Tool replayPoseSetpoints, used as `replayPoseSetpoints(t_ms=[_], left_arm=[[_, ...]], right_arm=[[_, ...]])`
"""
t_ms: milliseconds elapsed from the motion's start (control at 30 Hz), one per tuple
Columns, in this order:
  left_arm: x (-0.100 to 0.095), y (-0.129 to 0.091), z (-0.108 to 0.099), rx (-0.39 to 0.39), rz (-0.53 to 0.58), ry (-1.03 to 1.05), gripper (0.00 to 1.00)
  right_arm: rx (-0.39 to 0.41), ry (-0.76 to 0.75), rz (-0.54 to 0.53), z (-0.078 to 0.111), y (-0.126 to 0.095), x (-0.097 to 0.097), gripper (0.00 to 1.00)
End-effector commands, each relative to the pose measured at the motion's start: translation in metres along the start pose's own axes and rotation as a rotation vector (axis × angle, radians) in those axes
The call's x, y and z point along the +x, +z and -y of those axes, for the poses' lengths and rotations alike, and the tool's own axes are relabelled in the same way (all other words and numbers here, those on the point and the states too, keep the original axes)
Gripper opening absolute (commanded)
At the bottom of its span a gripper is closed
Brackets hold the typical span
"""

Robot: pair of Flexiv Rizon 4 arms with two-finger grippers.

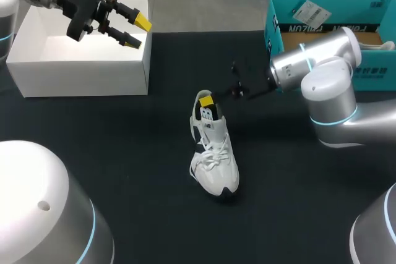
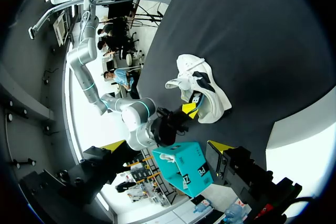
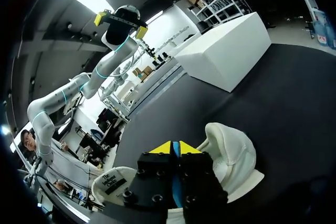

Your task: Take the shoe out of the shoebox, open the shoe tongue, remove and reinsert the insole, then place the shoe into the shoebox

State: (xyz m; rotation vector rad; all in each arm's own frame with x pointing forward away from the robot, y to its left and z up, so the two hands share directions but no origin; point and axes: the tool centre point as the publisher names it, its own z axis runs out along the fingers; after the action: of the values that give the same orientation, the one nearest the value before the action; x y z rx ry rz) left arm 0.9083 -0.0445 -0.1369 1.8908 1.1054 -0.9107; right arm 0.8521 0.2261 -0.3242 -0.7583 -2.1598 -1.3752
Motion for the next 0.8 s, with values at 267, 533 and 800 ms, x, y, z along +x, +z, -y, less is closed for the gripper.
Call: replayPoseSetpoints(t_ms=[267, 533, 800], left_arm=[[0.0, -0.001, 0.001, 0.0, -0.003, 0.001, 1.0], [0.0, -0.001, 0.001, 0.0, -0.003, 0.001, 1.0], [0.0, -0.001, 0.001, 0.0, -0.003, 0.001, 1.0]], right_arm=[[-0.002, 0.044, 0.0, 0.018, 0.007, 0.01, 0.0], [0.001, 0.053, 0.004, 0.019, 0.006, 0.012, 0.16], [0.018, 0.036, 0.024, 0.013, 0.005, 0.014, 1.0]])
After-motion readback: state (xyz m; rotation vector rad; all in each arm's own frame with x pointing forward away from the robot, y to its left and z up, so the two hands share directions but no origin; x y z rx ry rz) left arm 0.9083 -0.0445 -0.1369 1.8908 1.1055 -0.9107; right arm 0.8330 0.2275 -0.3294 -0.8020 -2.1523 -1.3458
